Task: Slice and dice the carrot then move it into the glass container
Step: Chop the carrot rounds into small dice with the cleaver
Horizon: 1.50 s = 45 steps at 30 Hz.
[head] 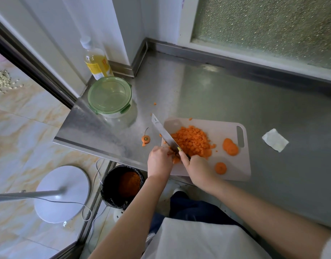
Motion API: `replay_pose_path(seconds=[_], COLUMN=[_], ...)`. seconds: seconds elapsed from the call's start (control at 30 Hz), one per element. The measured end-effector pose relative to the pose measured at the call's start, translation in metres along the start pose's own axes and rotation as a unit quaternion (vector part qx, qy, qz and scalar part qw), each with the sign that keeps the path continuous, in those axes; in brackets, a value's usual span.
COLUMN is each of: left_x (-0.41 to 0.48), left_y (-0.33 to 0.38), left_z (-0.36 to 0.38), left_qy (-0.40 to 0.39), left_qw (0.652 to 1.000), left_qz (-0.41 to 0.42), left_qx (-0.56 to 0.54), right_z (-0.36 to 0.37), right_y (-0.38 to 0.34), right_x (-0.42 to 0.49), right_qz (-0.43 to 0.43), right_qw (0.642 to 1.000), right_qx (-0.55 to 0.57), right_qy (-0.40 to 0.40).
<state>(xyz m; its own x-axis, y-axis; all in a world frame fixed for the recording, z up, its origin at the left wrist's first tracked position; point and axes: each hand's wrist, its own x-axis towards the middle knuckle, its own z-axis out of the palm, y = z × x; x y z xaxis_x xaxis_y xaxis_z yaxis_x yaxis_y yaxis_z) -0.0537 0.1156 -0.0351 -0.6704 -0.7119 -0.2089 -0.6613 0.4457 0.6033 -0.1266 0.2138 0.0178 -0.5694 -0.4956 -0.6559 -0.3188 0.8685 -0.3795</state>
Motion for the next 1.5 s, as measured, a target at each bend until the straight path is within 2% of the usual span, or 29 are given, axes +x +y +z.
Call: replay_pose_path(seconds=[0.13,0.27,0.43,0.6,0.83,1.03,1.2,1.37,1.5], left_x=[-0.001,-0.005,-0.011,-0.013,-0.017,-0.012,-0.010,-0.010,-0.009], left_y=[-0.001,-0.004,-0.004,-0.003,-0.005,-0.004,-0.003,-0.003,-0.005], left_z=[0.000,0.002,-0.001,-0.003,-0.006,-0.009,-0.010,-0.010,-0.007], left_qy=[-0.003,0.013,0.025,0.043,0.048,0.021,0.009,-0.002,-0.002], left_qw=[1.000,1.000,0.998,0.998,0.996,0.999,1.000,1.000,1.000], left_qz=[0.000,0.015,0.053,0.028,0.005,-0.011,-0.010,-0.007,-0.009], left_qx=[0.005,-0.012,-0.009,-0.037,-0.070,-0.048,-0.024,-0.012,-0.006], right_z=[-0.004,-0.005,0.001,-0.005,-0.003,0.005,0.002,0.007,0.011], right_y=[0.000,0.005,0.009,0.011,0.016,0.019,0.017,0.014,0.018], right_x=[0.001,0.009,0.014,0.006,-0.003,-0.003,-0.007,-0.010,-0.007], right_qz=[-0.044,-0.060,-0.062,-0.083,-0.102,-0.102,-0.090,-0.106,-0.098], right_qw=[0.992,0.994,0.992,0.988,0.986,0.989,0.992,0.993,0.992], right_qx=[0.120,0.090,0.082,0.094,0.109,0.072,0.085,0.023,0.028], right_qy=[0.009,0.020,0.075,0.087,0.076,0.075,0.016,0.053,0.070])
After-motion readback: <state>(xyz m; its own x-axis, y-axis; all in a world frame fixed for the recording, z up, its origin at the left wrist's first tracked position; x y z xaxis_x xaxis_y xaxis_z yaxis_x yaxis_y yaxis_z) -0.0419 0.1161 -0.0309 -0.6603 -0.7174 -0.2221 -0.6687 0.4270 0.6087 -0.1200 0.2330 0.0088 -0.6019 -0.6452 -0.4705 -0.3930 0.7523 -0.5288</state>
